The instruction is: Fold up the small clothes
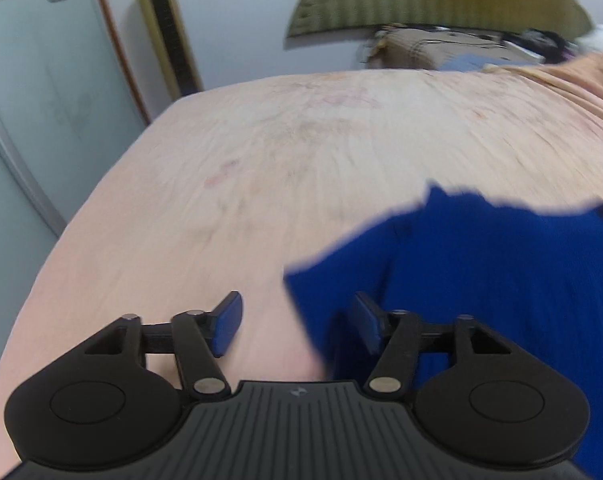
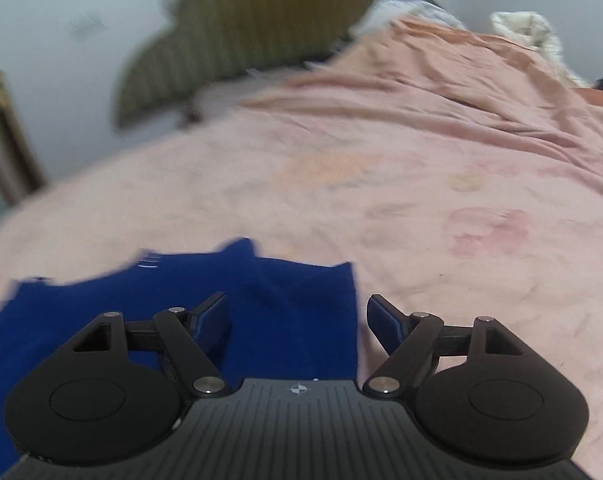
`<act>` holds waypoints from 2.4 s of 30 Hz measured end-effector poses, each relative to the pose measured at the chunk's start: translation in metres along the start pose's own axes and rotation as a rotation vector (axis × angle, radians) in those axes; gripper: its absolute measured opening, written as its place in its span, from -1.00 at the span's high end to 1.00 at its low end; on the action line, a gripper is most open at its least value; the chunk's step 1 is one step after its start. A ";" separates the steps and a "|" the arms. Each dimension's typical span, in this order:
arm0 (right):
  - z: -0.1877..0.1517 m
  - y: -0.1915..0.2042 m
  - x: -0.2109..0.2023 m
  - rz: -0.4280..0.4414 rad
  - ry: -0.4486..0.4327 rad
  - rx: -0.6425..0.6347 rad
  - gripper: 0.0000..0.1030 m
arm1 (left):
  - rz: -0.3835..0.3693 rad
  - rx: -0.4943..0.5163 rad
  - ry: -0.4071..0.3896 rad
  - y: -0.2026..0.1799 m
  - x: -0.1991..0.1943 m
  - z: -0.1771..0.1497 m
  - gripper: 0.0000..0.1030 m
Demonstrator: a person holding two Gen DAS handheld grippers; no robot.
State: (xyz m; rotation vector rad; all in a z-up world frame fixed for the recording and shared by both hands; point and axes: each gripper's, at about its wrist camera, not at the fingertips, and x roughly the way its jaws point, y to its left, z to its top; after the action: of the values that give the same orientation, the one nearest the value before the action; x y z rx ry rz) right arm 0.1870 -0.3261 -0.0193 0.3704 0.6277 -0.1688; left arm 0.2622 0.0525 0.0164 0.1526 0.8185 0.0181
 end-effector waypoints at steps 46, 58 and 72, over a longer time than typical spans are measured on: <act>-0.093 -0.005 -0.119 -0.072 -0.024 -0.134 0.29 | -0.214 -0.058 0.001 0.013 -0.089 -0.099 0.86; -0.107 0.049 -0.085 0.032 0.033 -0.212 0.02 | -0.068 -0.020 0.016 -0.039 -0.067 -0.088 0.85; -0.123 0.057 -0.087 0.038 -0.003 -0.261 -0.29 | -0.049 -0.018 0.015 -0.039 -0.065 -0.101 0.84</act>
State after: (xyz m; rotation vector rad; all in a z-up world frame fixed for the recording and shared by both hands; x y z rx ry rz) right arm 0.0659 -0.2223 -0.0429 0.1301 0.6303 -0.0499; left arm 0.1421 0.0222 -0.0099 0.1159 0.8362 -0.0192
